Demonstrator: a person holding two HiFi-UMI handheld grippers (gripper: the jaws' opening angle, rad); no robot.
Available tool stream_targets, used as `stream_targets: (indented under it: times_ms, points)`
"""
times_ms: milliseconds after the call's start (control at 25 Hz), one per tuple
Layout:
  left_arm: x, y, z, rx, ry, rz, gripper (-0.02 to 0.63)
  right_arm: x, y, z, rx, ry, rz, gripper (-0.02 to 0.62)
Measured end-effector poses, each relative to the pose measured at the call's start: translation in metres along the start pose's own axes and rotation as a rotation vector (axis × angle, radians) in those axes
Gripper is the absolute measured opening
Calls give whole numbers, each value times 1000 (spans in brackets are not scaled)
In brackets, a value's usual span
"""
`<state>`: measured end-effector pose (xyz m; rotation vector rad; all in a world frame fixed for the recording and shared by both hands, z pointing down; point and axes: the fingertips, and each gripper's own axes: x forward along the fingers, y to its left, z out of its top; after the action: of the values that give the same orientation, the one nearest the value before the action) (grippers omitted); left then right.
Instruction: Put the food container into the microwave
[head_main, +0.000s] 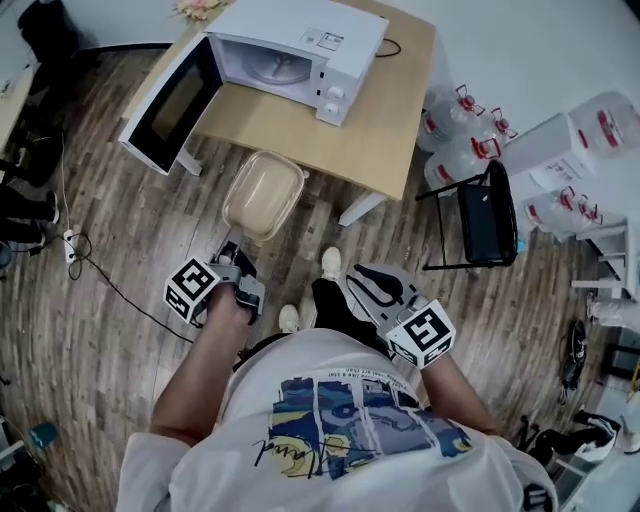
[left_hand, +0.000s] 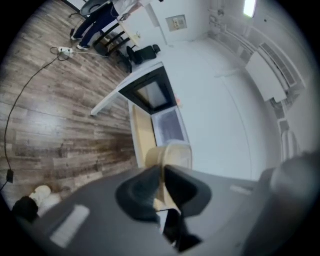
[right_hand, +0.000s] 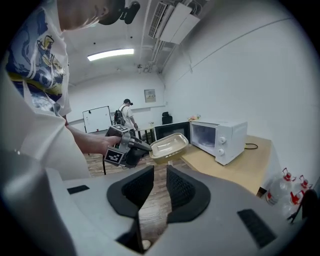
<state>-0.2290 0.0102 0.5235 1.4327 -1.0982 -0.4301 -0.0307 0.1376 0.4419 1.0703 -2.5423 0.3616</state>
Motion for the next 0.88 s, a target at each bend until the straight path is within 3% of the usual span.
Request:
stream_targets:
  times_ms: [360, 600, 880]
  points:
    - [91, -26, 51, -6, -130, 66, 40, 49, -116, 45, -101, 0, 144, 63]
    - [154, -36, 80, -9, -192, 91, 40, 68, -176, 54, -105, 2, 227, 60]
    - [228, -42, 122, -17, -213, 114, 40, 96, -214, 52, -80, 46, 234, 55]
